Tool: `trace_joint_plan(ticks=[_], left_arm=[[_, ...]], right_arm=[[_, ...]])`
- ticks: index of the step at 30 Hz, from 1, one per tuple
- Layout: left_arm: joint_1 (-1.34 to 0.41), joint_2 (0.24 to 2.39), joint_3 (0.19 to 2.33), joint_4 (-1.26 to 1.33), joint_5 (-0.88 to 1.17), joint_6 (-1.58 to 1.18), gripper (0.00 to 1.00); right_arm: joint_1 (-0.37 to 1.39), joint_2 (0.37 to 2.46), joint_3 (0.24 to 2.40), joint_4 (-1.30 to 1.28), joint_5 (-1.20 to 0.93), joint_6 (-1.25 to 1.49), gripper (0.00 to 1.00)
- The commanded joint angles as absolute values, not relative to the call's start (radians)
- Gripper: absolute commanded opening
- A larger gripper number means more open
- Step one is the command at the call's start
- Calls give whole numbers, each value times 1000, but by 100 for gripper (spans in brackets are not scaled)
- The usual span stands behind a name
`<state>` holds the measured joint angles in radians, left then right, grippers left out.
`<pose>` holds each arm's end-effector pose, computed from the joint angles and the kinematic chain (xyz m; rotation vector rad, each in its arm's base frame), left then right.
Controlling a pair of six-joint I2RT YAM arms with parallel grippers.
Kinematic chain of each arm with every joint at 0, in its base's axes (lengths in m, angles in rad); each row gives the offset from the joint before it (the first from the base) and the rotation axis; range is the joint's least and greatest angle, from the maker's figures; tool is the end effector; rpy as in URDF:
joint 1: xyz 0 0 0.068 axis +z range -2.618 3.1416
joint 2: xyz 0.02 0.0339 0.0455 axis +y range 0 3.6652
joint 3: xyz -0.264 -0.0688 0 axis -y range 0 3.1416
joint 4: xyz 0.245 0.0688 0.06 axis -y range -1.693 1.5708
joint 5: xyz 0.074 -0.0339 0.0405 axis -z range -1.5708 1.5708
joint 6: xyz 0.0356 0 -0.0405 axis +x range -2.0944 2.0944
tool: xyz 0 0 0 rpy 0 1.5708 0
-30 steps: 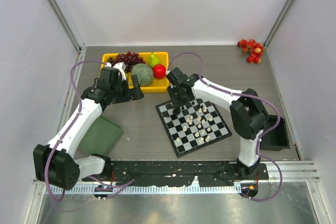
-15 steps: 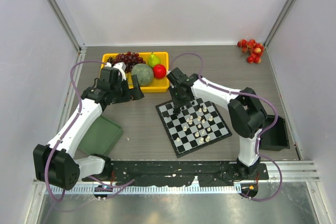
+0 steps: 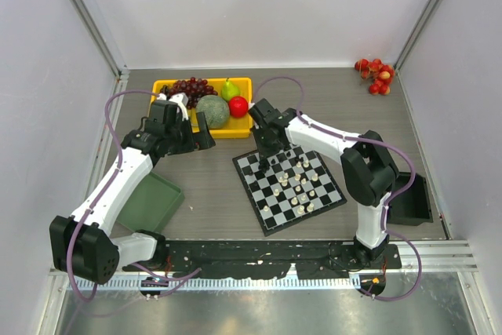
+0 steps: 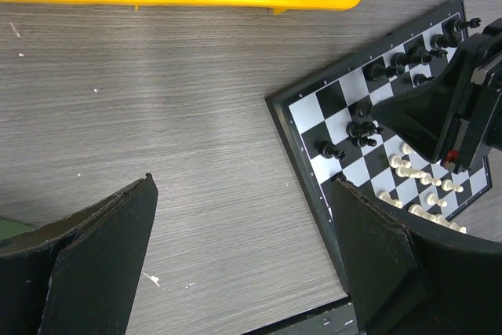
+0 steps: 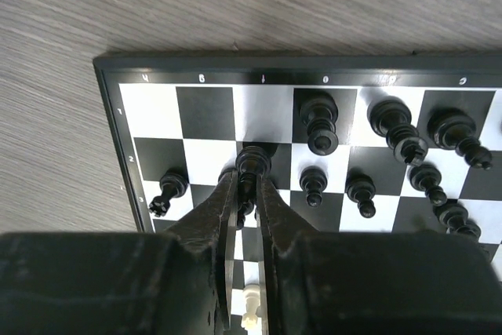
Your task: Set up the chess pieces on the board
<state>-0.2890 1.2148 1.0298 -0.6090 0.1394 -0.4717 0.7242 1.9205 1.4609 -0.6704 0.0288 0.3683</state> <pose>0.2444 -0.0778 0.2969 -0.1518 2.4147 -0.5242 0.3028 0.2665 0.2075 -0.4756 2.6945 0.2848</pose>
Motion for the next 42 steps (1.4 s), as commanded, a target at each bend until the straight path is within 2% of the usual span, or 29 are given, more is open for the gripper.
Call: trace_joint_plan(ticks=[1, 21, 25, 28, 32, 42], left_arm=[[-295, 1204, 1038, -574, 147, -476, 100], [-295, 1201, 1037, -578, 147, -472, 100], [-293, 1207, 1038, -575, 149, -471, 100], [-293, 1210, 1037, -577, 150, -472, 100], [-293, 1212, 1032, -574, 150, -472, 99], [-293, 1216, 1035, -572, 147, -472, 100]], right_arm=[[723, 1908, 1537, -644, 75, 356, 16], [706, 1991, 1568, -641, 74, 344, 18], [706, 1990, 1557, -643, 58, 334, 25], [704, 1974, 1558, -643, 51, 328, 34], [704, 1918, 1586, -646, 26, 314, 40], [710, 1804, 1500, -640, 15, 302, 44]])
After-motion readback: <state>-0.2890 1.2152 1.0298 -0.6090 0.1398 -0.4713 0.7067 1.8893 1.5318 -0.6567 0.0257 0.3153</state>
